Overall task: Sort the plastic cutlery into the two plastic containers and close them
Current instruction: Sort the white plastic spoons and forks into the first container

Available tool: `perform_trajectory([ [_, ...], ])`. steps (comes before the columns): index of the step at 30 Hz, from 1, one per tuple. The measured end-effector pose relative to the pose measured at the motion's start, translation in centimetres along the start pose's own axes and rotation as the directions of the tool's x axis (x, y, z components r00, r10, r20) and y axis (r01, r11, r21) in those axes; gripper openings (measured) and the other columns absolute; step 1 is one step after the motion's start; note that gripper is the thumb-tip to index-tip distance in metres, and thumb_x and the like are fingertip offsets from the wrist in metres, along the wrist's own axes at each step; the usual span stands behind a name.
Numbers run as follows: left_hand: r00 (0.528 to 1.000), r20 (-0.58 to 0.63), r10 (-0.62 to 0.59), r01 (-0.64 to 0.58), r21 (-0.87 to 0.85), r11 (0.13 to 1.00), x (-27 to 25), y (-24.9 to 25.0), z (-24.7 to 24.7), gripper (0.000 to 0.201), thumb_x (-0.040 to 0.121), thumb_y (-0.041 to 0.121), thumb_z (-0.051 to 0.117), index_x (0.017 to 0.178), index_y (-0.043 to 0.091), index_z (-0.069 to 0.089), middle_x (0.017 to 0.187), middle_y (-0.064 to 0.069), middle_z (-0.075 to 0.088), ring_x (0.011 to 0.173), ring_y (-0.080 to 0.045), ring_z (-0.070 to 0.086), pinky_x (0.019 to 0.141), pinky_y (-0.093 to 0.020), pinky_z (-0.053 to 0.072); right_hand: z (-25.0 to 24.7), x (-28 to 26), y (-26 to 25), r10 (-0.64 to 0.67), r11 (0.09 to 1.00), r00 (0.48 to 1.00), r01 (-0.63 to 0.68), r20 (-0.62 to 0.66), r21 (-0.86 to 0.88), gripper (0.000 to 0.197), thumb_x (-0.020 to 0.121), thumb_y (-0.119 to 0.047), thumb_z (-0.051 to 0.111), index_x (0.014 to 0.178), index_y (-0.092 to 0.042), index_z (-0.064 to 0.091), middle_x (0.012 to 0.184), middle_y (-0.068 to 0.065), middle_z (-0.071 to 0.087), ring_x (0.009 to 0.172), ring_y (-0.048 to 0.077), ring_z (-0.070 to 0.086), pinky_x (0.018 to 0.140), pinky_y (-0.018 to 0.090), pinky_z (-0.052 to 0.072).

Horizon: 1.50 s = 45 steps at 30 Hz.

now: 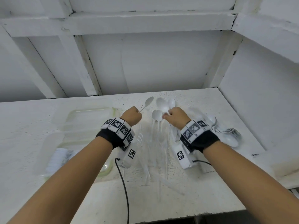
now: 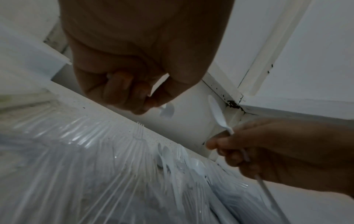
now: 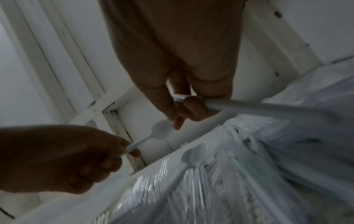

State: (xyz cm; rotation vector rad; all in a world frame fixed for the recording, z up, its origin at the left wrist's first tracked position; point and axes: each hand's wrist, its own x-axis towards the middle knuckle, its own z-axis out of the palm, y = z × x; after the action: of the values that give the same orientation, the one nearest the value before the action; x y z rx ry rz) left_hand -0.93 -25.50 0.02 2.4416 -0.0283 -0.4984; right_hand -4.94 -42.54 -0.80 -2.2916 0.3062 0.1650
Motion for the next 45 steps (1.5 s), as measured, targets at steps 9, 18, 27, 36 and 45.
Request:
perform_trajectory([
  [9,1.0,-0.022,-0.004,-0.001,-0.215,0.977,-1.1,-1.2,0.8,0.016,0.096,0.008,0.031,0.095,0.004,0.047,0.08,-0.008,0.053,0.061,-0.017,0.044,0.055,-0.024,0.036,2.6,1.6,-1.3,0.081,0.936,0.991,-0.039,0.107,-0.351,0.023,0.092,-0.021,0.051,0.073,-0.014,0.041,0.106,0.018,0.056,0.114,0.033,0.054,0.083,0.035,0.04],
  [18,0.993,-0.112,0.036,-0.041,-0.05,0.998,-0.2,0.1,2.0,0.028,0.092,0.013,0.04,0.065,0.014,0.034,0.065,0.0,0.038,0.056,-0.011,0.033,0.05,-0.023,0.025,1.5,2.9,0.0,0.117,0.987,0.993,-0.112,-0.035,0.116,0.034,0.088,-0.021,0.057,0.061,-0.015,0.038,0.062,0.001,0.039,0.057,0.016,0.041,0.055,0.026,0.035],
  [27,0.998,0.047,0.039,-0.049,0.24,0.97,0.7,2.3,4.9,0.03,0.09,0.029,0.057,0.07,0.011,0.042,0.065,-0.001,0.044,0.061,-0.016,0.046,0.052,-0.024,0.035,-1.8,0.6,0.2,0.068,0.879,0.912,0.137,-0.404,0.456,0.009,0.098,-0.02,0.037,0.101,-0.012,0.04,0.068,-0.001,0.056,0.058,0.01,0.046,0.061,0.028,0.038],
  [36,1.0,-0.01,-0.014,0.014,-0.005,1.0,1.2,1.8,3.7,0.023,0.092,0.018,0.045,0.071,0.008,0.046,0.062,-0.001,0.042,0.052,-0.013,0.038,0.047,-0.022,0.03,-4.1,2.2,2.5,0.171,0.905,0.949,-0.044,-0.266,0.422,0.018,0.097,-0.03,0.037,0.089,-0.017,0.047,0.061,-0.002,0.036,0.049,0.012,0.031,0.046,0.021,0.025],
  [45,1.0,-0.025,0.005,-0.012,-0.315,0.949,-1.7,-0.2,1.5,0.018,0.1,0.019,0.029,0.097,0.007,0.043,0.072,-0.004,0.052,0.056,-0.015,0.044,0.049,-0.023,0.036,-3.6,4.8,0.5,0.056,0.98,0.994,-0.037,0.089,-0.197,0.041,0.088,-0.063,0.028,0.118,-0.046,0.049,0.092,-0.015,0.051,0.078,0.017,0.056,0.072,0.031,0.046],
])
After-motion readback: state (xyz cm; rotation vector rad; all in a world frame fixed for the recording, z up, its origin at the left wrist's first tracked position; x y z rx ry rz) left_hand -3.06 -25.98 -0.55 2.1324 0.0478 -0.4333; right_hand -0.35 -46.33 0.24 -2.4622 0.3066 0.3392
